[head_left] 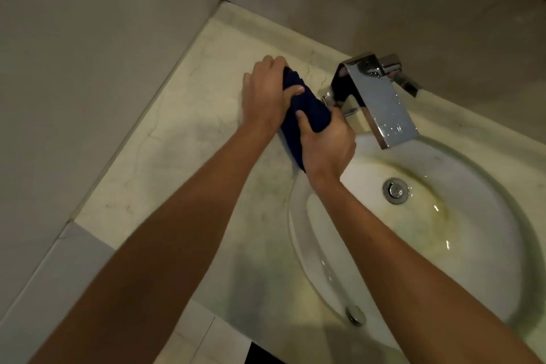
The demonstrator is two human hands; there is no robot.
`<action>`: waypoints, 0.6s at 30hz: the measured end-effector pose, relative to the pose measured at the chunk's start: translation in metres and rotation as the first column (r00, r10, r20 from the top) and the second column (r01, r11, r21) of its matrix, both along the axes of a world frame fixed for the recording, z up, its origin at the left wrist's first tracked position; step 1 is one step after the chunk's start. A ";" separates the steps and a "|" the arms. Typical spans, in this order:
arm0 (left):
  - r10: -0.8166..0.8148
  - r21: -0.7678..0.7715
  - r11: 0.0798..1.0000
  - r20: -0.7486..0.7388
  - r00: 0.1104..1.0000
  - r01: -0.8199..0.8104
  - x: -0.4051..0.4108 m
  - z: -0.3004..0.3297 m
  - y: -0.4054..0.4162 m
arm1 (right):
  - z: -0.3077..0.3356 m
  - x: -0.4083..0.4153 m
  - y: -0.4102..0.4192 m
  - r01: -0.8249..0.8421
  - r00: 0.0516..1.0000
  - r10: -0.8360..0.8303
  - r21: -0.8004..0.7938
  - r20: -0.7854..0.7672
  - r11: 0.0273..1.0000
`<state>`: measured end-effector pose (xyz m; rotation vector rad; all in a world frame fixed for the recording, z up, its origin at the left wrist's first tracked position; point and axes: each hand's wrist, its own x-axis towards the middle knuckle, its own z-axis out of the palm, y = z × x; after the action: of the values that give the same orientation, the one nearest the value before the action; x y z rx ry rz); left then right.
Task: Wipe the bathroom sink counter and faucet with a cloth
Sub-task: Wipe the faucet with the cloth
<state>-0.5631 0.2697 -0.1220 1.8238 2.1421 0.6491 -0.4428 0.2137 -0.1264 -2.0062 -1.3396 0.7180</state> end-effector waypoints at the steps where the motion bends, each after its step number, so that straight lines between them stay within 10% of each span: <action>1: -0.030 0.000 1.000 0.024 0.999 0.030 -0.003 0.004 0.006 | 0.001 0.000 -0.003 0.044 0.996 -0.045 -0.024 -0.082 0.999; 5: -0.029 -0.046 0.998 0.139 0.990 0.036 0.004 0.004 0.016 | -0.002 0.004 -0.009 0.266 0.875 -0.309 -0.162 -0.374 0.950; 13: 0.375 -0.048 0.925 0.256 0.891 -0.376 0.099 -0.016 -0.066 | 0.007 0.094 -0.019 0.177 0.956 -0.206 -0.148 -0.210 0.973; 18: 0.485 -0.300 0.845 0.778 0.399 -0.442 0.163 -0.002 -0.091 | 0.039 0.172 -0.001 -0.009 0.989 -0.008 -0.118 -0.146 0.993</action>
<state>-0.3998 0.1785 -0.1243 0.5336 1.8513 1.2650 -0.2705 0.2123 -0.0872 -2.0015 -1.2374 0.9460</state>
